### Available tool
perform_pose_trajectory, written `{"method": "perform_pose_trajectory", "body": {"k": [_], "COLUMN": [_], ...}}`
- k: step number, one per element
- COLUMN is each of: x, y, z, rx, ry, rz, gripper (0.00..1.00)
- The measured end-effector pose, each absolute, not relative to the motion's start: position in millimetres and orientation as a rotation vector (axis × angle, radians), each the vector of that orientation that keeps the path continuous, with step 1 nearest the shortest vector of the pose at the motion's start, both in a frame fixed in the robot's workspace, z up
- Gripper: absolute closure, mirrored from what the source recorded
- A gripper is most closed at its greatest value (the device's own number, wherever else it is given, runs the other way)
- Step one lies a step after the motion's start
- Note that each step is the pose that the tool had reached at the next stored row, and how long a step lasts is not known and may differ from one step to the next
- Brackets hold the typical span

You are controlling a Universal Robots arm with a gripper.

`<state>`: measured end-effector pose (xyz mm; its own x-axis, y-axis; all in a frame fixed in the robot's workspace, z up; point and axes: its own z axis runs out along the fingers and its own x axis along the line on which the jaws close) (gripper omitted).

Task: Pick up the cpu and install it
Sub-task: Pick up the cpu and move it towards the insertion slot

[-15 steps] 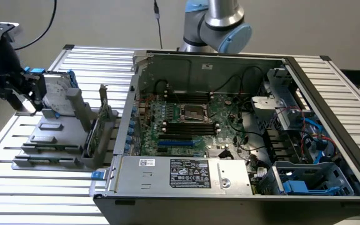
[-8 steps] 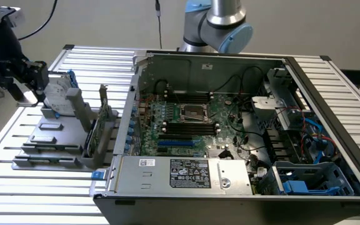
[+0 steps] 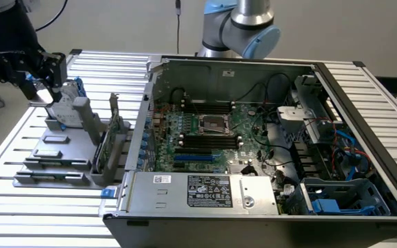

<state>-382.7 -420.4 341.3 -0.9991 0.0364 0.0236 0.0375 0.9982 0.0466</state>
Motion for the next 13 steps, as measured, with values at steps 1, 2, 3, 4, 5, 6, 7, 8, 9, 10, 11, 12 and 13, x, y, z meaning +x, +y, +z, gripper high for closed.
{"method": "perform_pose_trajectory", "body": {"k": [1, 2, 3, 4, 5, 6, 7, 8, 9, 10, 11, 12, 13], "x": [-378, -374, -369, -365, -360, -356, -351, -347, -342, -337, -333, -328, -324], "y": [-420, -420, -420, -420, -420, -420, -420, -420, -420, -420, -420, -420, -420], "z": [344, 346, 349, 351, 353, 355, 358, 360, 362, 364, 366, 368, 370], "rx": [-0.058, -0.058, -0.058, -0.058, -0.058, -0.058, -0.058, -0.058, -0.058, -0.058, -0.058, -0.058, -0.057], "ry": [-3.117, -3.116, -3.116, -3.115, -3.115, -3.115, -3.115, -3.114, -3.114, -3.114, -3.114, -3.114, -3.114], "rz": [-0.075, -0.076, -0.077, -0.078, -0.080, -0.081, -0.082, -0.084, -0.085, -0.087, -0.088, -0.090, -0.092], "gripper": [0.45, 0.45, 0.45, 0.45, 0.45, 0.45, 0.45, 0.45, 0.45, 0.45, 0.45, 0.45, 0.45]}}
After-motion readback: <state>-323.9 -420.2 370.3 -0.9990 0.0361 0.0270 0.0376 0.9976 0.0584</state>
